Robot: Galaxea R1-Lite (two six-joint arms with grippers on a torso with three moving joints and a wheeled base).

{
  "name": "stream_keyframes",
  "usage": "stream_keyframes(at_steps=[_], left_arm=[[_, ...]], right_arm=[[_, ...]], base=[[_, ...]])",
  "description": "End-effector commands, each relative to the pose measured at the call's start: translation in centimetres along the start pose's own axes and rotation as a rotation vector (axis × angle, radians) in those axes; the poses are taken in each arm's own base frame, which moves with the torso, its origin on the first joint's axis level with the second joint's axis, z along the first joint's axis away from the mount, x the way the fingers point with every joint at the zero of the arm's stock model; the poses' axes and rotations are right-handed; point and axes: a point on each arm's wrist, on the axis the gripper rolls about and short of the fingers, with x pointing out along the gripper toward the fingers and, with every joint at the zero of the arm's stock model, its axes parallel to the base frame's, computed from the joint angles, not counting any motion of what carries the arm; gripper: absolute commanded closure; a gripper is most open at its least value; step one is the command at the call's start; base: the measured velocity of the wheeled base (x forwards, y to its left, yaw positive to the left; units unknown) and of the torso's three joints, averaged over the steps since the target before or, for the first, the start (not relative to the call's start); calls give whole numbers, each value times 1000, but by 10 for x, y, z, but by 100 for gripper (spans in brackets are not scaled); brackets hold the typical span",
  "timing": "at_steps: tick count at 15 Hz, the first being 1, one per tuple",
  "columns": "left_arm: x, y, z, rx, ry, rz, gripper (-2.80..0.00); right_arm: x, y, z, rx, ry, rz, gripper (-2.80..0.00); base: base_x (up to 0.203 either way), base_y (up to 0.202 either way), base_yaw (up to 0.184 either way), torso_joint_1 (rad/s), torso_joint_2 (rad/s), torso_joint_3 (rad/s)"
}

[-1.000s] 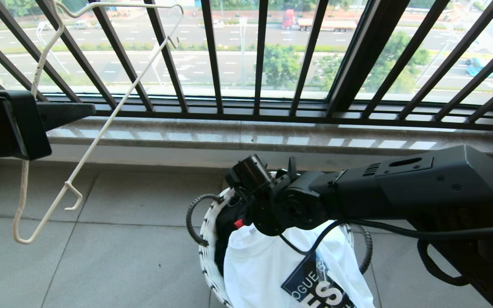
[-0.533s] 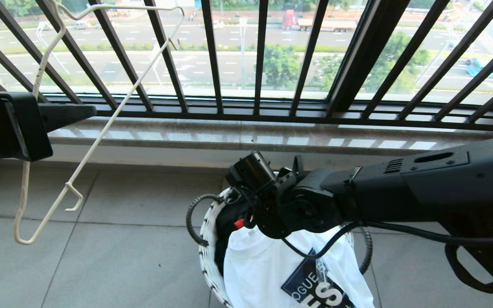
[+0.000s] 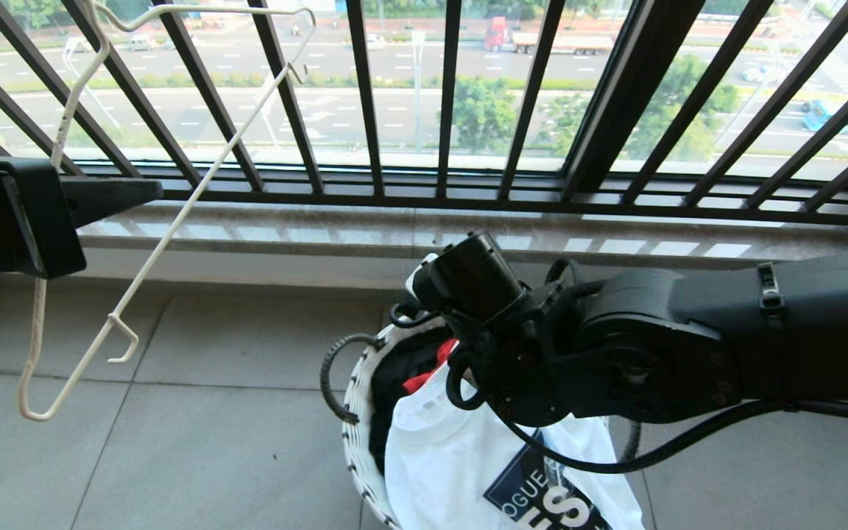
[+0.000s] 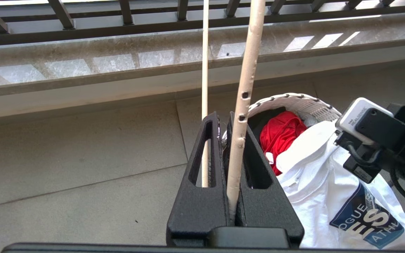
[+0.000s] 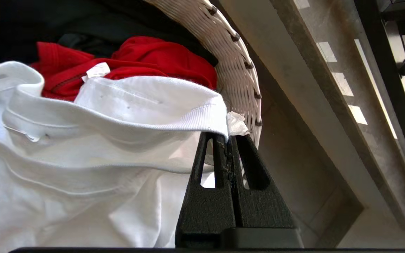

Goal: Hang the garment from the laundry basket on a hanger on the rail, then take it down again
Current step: Pick up clothes from the basket

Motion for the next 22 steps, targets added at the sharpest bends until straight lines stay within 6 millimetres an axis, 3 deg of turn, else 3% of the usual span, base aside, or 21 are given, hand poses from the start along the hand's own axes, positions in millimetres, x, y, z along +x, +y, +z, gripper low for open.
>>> stream_keyframes(at_steps=[1,8,12,14,17,22], left_arm=[[1,0,-1,1,5,-1,0],[11,-1,-6,5,40,1,0],[17,-1,-11,19,64,0,0],[24,-1,-15,22,84,0,0],[34,-2,-20,24,117,1,0],[51,-3,-31,27,174,3,0]], right_arm=[[-19,-15,-2,103,-39,41,0],[-37,-30,-5,397,-119,210,0],[-34,-26,-7,545,-272,226,0],[-44,-34,-13,608,-363,246,0],[-52,-46,-15,671,-465,279,0],[-44,-55,-22,688,-492,295,0]], base=[[0,0,0,0,0,0],[0,0,0,0,0,0],[0,0,0,0,0,0],[0,0,0,0,0,0],[0,0,0,0,0,0],[0,0,0,0,0,0]])
